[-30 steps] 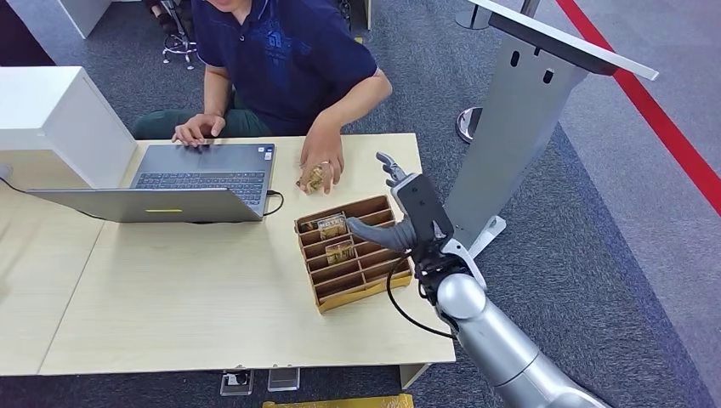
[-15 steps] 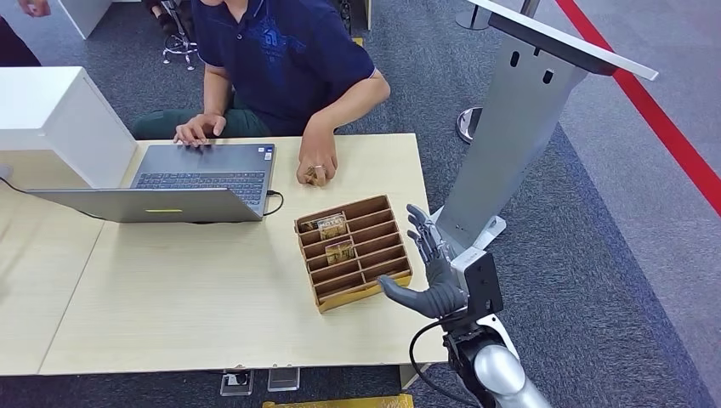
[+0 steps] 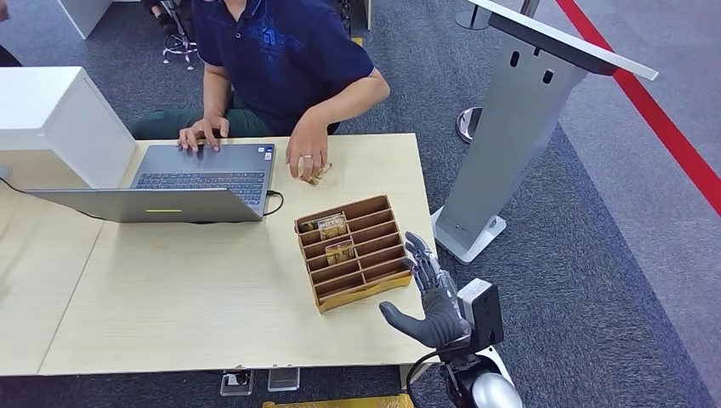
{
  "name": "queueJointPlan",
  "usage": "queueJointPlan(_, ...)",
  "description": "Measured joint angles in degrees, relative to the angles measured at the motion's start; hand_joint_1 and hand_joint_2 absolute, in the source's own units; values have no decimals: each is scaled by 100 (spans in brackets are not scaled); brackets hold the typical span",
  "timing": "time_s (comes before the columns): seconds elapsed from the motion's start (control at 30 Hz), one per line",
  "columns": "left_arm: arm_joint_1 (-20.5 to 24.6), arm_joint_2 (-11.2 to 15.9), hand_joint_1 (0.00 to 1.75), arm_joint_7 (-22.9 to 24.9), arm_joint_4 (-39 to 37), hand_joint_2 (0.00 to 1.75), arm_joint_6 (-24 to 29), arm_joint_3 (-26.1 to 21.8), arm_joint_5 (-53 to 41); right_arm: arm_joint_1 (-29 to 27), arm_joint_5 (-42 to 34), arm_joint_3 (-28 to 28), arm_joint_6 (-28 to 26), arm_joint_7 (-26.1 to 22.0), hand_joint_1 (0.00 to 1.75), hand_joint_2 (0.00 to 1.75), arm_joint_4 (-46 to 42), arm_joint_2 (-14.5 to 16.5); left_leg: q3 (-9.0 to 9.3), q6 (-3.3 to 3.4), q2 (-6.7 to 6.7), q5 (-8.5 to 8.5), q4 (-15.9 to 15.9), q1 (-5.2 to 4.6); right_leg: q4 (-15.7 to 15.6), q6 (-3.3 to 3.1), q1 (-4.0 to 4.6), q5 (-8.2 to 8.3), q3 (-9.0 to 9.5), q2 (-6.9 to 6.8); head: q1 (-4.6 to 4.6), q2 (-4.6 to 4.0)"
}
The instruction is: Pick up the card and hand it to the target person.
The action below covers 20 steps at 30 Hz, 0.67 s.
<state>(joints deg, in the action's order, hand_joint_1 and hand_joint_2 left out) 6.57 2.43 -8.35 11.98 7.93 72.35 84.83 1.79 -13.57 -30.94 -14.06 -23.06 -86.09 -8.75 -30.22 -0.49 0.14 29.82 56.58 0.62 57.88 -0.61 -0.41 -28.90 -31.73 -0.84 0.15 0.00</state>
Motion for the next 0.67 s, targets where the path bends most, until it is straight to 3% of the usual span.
queueJointPlan(0.3, 0, 0, 0, 12, 0, 0, 9, -39, 0, -46, 431, 38, -279, 221, 0, 175, 20, 11, 1, 0, 0, 0, 0, 0, 0, 0, 0, 0, 1, 0, -2, 0)
queueJointPlan(0.67, 1, 0, 0, 13, 0, 0, 3, -81, -64, -110, 268, 21, -322, 247, 0, 175, 29, 11, 1, 0, 0, 0, 0, 0, 0, 0, 0, 0, 1, 0, 1, 0)
